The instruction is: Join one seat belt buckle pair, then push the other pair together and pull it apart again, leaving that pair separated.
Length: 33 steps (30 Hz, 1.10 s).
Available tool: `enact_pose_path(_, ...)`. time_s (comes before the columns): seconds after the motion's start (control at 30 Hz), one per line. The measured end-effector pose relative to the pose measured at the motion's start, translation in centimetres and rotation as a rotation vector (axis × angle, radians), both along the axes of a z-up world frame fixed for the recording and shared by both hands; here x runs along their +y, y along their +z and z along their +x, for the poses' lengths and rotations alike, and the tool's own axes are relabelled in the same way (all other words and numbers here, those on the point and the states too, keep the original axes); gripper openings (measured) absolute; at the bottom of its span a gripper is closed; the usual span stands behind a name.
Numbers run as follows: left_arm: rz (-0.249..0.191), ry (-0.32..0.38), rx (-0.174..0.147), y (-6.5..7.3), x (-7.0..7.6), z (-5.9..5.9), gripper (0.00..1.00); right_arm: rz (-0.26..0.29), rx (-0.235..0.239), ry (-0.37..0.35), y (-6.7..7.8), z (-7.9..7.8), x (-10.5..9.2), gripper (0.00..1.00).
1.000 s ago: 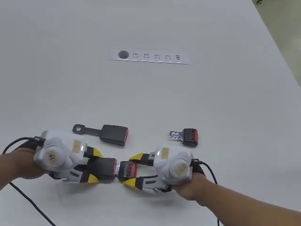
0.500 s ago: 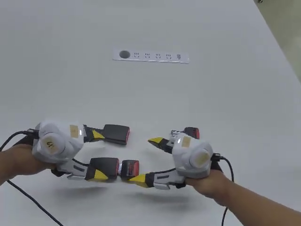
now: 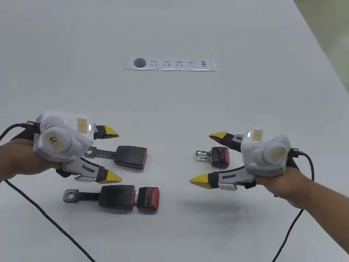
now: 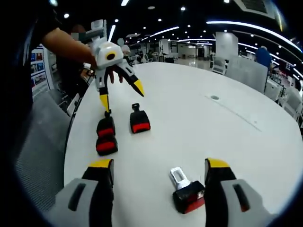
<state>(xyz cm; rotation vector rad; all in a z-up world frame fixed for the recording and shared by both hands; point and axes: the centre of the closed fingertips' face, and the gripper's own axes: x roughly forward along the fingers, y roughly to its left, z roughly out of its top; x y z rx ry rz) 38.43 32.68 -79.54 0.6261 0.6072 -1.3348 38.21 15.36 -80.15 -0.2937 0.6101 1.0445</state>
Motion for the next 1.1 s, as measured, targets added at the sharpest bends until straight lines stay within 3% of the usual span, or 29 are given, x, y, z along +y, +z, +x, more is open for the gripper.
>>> enact_pose_path(0.1, 0.007, -0.008, 0.015, -0.6, -0.3, 0.5, 0.66, -0.037, 0.001, 0.002, -0.8, 1.0, -1.5, 0.79)
enact_pose_path(0.33, 0.058, -0.047, 0.050, -2.9, -0.7, 1.3, 0.65, -0.076, 0.064, 0.040, -3.3, 1.9, -3.5, 0.78)
enact_pose_path(0.53, 0.115, -0.077, 0.068, -4.8, -0.5, 1.4, 0.63, -0.096, 0.131, 0.101, -4.9, 1.3, -4.2, 0.75)
enact_pose_path(0.6, 0.132, -0.082, 0.052, -5.1, -0.4, 1.7, 0.61, -0.107, 0.135, 0.127, -5.3, 1.1, -4.4, 0.75)
enact_pose_path(0.77, 0.125, -0.070, 0.074, -5.4, -0.6, 2.2, 0.59, -0.128, 0.145, 0.139, -5.8, 1.3, -5.0, 0.69)
enact_pose_path(0.9, 0.136, -0.076, 0.092, -6.0, -0.6, 2.2, 0.55, -0.128, 0.123, 0.162, -5.8, 1.8, -4.8, 0.62)
enact_pose_path(1.1, 0.132, -0.088, 0.088, -5.9, -0.5, 2.3, 0.50, -0.121, 0.105, 0.187, -5.6, 1.6, -4.4, 0.49)
